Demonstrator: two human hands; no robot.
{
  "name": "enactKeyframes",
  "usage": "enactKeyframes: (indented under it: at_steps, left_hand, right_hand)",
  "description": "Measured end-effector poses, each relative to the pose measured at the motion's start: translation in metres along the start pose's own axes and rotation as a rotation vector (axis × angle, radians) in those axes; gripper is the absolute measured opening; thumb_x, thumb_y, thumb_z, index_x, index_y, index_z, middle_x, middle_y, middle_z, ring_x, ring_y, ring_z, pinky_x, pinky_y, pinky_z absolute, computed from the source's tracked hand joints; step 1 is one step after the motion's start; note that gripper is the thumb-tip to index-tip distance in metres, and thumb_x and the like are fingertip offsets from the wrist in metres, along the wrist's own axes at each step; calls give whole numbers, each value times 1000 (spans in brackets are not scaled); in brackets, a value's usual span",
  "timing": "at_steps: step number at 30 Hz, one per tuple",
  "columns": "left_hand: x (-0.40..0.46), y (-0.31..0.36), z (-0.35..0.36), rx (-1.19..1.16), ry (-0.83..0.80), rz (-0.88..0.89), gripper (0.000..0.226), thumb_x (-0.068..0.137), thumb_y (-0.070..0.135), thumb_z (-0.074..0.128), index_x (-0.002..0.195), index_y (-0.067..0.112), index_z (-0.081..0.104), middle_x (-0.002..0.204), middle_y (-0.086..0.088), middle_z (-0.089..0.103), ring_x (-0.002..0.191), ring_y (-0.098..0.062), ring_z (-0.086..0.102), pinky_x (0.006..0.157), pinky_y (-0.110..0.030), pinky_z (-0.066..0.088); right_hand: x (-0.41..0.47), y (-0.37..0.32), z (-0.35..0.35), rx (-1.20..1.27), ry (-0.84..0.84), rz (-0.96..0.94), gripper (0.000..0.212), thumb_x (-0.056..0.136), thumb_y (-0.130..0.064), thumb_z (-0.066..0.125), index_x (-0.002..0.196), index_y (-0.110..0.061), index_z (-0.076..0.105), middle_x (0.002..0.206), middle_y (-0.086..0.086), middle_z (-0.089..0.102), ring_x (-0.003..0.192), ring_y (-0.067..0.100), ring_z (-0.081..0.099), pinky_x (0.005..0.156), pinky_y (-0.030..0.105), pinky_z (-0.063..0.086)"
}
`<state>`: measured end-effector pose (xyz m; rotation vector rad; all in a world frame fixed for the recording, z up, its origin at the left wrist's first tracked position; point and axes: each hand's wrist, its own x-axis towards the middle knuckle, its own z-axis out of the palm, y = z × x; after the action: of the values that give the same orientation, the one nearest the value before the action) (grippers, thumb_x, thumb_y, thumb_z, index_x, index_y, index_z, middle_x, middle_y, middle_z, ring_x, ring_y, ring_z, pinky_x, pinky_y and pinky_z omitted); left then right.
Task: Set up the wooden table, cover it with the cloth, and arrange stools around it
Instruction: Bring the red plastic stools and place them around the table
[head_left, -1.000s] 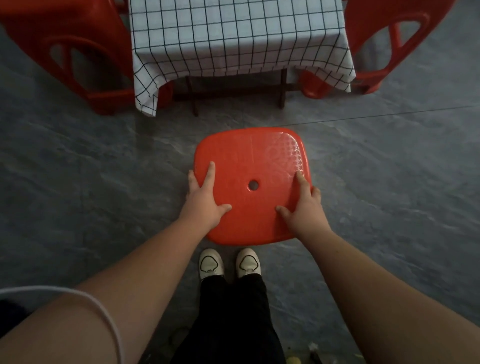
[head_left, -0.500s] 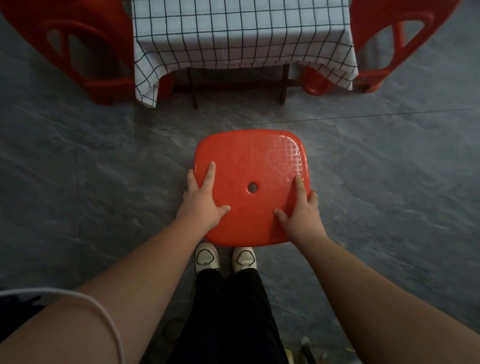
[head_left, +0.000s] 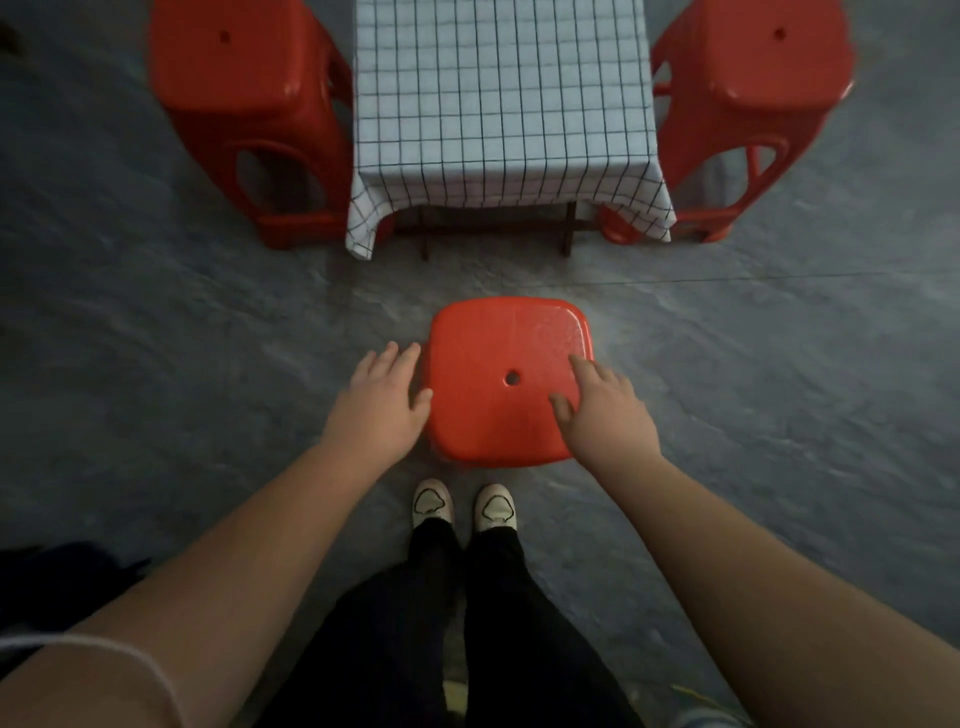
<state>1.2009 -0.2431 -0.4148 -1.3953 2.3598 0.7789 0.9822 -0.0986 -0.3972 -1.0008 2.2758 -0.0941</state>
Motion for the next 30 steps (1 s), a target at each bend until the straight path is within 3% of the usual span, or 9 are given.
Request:
enactKeyframes:
  at_steps: [7, 14, 20, 30]
  left_hand:
    - [-145, 18, -110, 131, 59, -2, 66, 99, 54, 36, 157, 28, 19, 165, -6, 20, 152, -29, 15, 119, -50, 25]
    - [-216, -15, -156, 63, 120, -149, 68, 100, 58, 32, 158, 33, 9, 167, -2, 10, 153, -26, 6, 122, -49, 17]
    - [-226, -116, -208, -31, 219, -292, 70, 98, 60, 32, 158, 32, 9, 167, -1, 9, 154, -25, 5, 122, -49, 17]
    - [-200, -324, -320, -82, 247, -343, 71, 98, 59, 34, 158, 33, 7, 167, -2, 8, 153, -26, 5, 122, -50, 18]
  right_hand:
    - [-136, -66, -89, -81, 82, -263, 64, 99, -47, 47, 156, -23, 29, 155, 3, 42, 146, 26, 31, 113, 48, 37]
    - [-179, -142, -106, -186, 31, -439, 68, 99, -48, 46, 159, -26, 22, 164, 0, 28, 152, 23, 18, 121, 45, 24]
    - [-159, -262, -83, -295, 18, -589, 69, 98, -52, 45, 158, -26, 24, 165, 1, 26, 153, 24, 18, 123, 44, 22]
    - [-132, -506, -19, -258, 6, -543, 72, 99, -51, 44, 160, -25, 18, 166, 1, 21, 154, 23, 14, 123, 44, 22]
